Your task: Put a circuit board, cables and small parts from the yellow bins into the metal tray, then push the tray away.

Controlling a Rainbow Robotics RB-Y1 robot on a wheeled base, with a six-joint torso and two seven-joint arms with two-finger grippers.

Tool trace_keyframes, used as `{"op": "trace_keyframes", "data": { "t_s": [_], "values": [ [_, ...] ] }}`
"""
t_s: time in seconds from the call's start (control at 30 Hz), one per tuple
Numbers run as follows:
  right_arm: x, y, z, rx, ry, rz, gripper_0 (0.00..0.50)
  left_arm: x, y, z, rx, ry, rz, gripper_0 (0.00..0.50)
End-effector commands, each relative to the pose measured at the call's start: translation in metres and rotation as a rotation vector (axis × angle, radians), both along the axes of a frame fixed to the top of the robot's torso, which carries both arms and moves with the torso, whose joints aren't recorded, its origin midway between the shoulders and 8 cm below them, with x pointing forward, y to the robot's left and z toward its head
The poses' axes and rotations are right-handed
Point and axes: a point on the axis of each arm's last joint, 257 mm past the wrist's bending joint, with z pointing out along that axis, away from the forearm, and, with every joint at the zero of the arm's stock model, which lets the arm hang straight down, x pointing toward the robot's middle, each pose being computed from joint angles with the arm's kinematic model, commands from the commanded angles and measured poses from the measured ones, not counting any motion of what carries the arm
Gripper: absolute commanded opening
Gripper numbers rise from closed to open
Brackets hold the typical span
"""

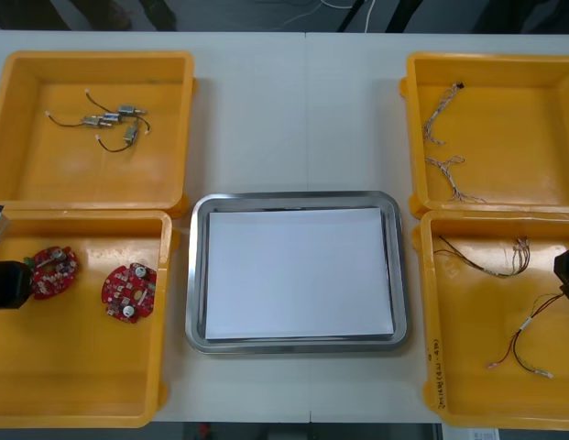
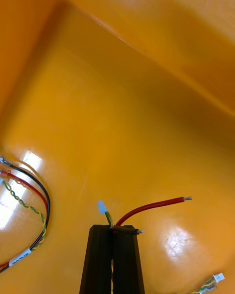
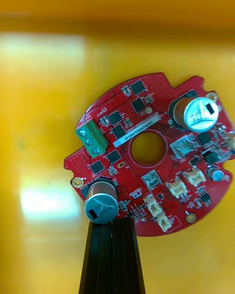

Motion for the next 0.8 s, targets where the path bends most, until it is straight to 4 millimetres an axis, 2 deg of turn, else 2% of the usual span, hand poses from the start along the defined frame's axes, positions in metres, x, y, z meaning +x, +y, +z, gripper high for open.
{"op": "trace_keyframes", "data": {
  "t_s": [0.03,0.37,0.4,0.43,0.47,0.5,0.53,0.57,0.8],
  "values": [
    [0.017,-0.021,0.025,-0.027,-0.055,-0.044,0.0,0.001,0.013,0.033,0.069,-0.021,-0.075,0.0],
    [0.02,-0.019,0.026,-0.018,-0.058,-0.038,0.009,0.001,0.013,0.052,0.072,-0.024,-0.078,0.0],
    [0.021,-0.019,0.026,-0.019,-0.057,-0.035,0.054,0.002,0.013,0.056,0.073,-0.028,-0.081,0.0],
    [0.021,-0.019,0.026,-0.018,-0.061,-0.033,0.169,0.002,0.012,0.059,0.073,-0.028,-0.082,0.0],
    [0.021,-0.019,0.026,-0.019,-0.061,-0.032,0.25,0.001,0.013,0.059,0.071,-0.025,-0.079,0.0],
    [0.021,-0.019,0.027,-0.022,-0.062,-0.032,0.405,0.001,0.014,0.064,0.071,-0.023,-0.077,0.0],
    [0.021,-0.02,0.026,-0.024,-0.06,-0.032,0.464,0.001,0.013,0.065,0.069,-0.022,-0.077,0.0],
    [0.022,-0.021,0.028,-0.03,-0.064,-0.03,0.5,0.001,0.014,0.07,0.07,-0.02,-0.076,0.001],
    [0.024,-0.031,0.038,-0.07,-0.074,-0.016,0.5,0.002,0.013,0.088,0.06,-0.012,-0.07,0.001]
  ]
}}
